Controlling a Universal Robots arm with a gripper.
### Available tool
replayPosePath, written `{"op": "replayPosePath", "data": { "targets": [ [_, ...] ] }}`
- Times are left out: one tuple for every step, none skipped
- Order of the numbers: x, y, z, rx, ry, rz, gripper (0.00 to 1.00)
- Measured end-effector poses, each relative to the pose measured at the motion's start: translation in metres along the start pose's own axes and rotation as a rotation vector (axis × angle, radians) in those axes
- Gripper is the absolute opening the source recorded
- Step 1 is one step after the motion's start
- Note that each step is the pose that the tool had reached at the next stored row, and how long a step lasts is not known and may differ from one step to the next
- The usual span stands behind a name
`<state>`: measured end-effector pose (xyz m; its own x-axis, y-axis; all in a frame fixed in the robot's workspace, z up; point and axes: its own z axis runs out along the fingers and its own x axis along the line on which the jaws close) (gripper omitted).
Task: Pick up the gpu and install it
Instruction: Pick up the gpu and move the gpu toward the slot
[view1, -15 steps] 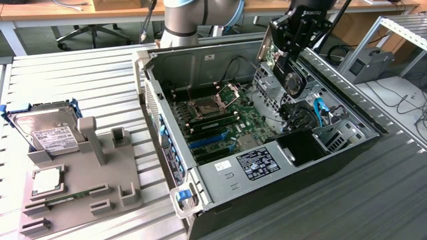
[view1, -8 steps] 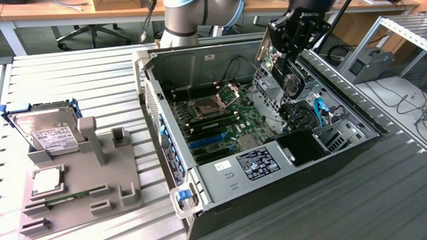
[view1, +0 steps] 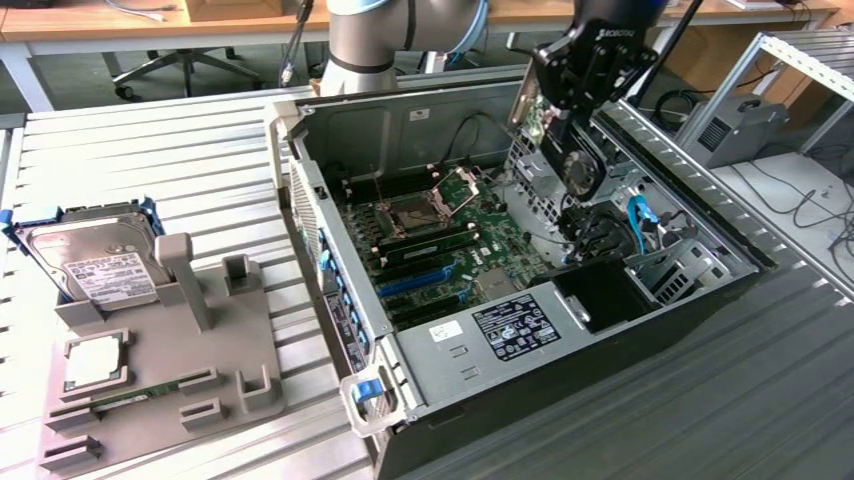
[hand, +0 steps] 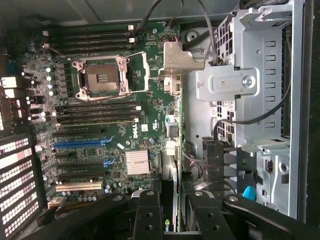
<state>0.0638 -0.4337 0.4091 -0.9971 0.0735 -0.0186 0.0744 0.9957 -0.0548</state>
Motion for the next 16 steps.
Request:
{"op": "replayPosePath", "data": {
  "targets": [
    [0.0003, 0.0, 0.0005, -0.0001, 0.0, 0.0, 0.26],
    [0.0005, 0.0, 0.0009, -0.0001, 0.0, 0.0, 0.26],
    [0.0007, 0.0, 0.0013, 0.0, -0.0001, 0.0, 0.26],
    [0.0009, 0.0, 0.0018, -0.0001, 0.0, 0.0, 0.26],
    [0.001, 0.0, 0.0023, -0.0001, 0.0, 0.0, 0.26],
    [0.0012, 0.0001, 0.0029, -0.0001, 0.0, 0.0, 0.26],
    [0.0013, 0.0001, 0.0035, -0.0001, 0.0, 0.0, 0.26],
    [0.0015, 0.0001, 0.0041, -0.0001, 0.0, 0.0, 0.26],
    [0.0016, 0.0002, 0.0049, 0.0, 0.0, 0.0, 0.26],
    [0.0018, 0.0002, 0.0057, 0.0, 0.0, 0.0, 0.26],
    [0.0019, 0.0002, 0.0062, 0.0, 0.0, 0.0, 0.26],
    [0.002, 0.0002, 0.0067, -0.0001, 0.0, 0.0, 0.26],
    [0.0021, 0.0002, 0.0073, 0.0, 0.0, 0.0, 0.26],
    [0.0023, 0.0003, 0.0078, 0.0, 0.0, 0.0, 0.26],
    [0.0024, 0.0003, 0.0084, -0.0001, 0.0, 0.0, 0.26],
    [0.0025, 0.0003, 0.0089, 0.0, 0.0, 0.0, 0.26]
  ]
}}
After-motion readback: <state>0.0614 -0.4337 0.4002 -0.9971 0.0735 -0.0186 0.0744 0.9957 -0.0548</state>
